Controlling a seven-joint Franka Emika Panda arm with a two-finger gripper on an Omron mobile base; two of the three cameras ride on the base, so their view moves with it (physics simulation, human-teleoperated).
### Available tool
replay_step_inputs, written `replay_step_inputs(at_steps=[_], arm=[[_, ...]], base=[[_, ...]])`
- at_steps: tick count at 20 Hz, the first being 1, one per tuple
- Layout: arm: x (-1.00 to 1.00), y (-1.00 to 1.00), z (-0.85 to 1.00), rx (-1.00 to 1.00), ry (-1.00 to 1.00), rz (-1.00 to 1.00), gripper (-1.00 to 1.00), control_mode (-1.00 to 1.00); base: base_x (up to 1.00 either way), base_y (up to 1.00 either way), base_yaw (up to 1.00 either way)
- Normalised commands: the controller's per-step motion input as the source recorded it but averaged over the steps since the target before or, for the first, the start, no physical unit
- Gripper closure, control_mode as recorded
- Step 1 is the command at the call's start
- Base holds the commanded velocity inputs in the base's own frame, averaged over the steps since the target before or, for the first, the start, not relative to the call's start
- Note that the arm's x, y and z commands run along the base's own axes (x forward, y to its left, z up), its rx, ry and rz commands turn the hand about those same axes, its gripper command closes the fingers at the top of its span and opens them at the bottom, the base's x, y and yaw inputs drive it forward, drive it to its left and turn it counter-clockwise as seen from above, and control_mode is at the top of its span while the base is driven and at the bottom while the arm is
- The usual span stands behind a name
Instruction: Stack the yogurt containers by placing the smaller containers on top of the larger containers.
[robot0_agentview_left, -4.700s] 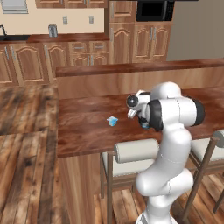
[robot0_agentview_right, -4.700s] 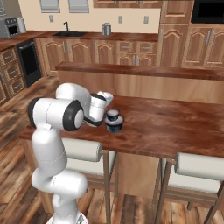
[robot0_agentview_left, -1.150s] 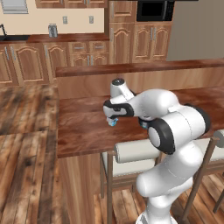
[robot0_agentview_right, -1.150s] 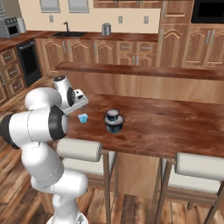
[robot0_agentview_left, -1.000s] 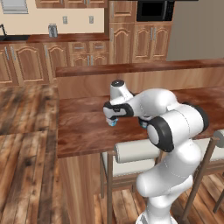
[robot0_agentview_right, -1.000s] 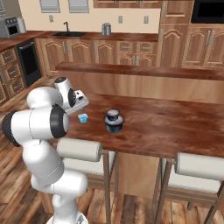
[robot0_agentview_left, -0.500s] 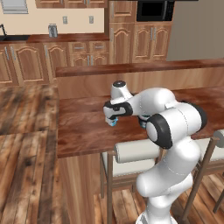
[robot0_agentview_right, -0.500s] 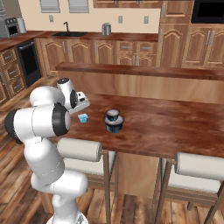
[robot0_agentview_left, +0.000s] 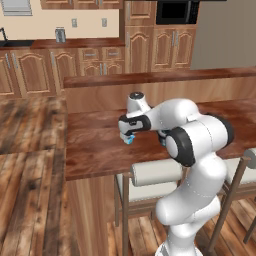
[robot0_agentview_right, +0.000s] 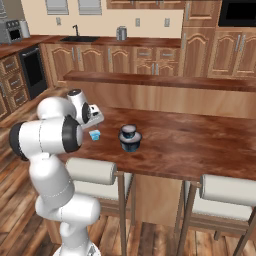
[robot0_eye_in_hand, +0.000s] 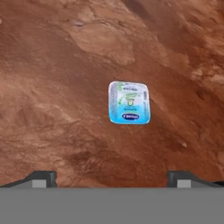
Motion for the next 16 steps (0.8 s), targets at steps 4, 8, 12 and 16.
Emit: replay_step_inputs(at_steps=[4, 8, 12, 16], arm=[[0.14, 0.0, -0.12, 0.03, 0.0, -0.04, -1.0, -1.0], [0.18, 0.01, -0.16, 0.06, 0.0, -0.02, -1.0, -1.0], [0.2, 0.0, -0.16, 0.08, 0.0, 0.0, -1.0, -1.0], [0.24, 0.0, -0.08, 0.08, 0.0, 0.0, -1.0, -1.0]], base=[[0.0, 0.0, 0.0], [0.0, 0.0, 0.0], [0.0, 0.0, 0.0], [0.0, 0.0, 0.0]])
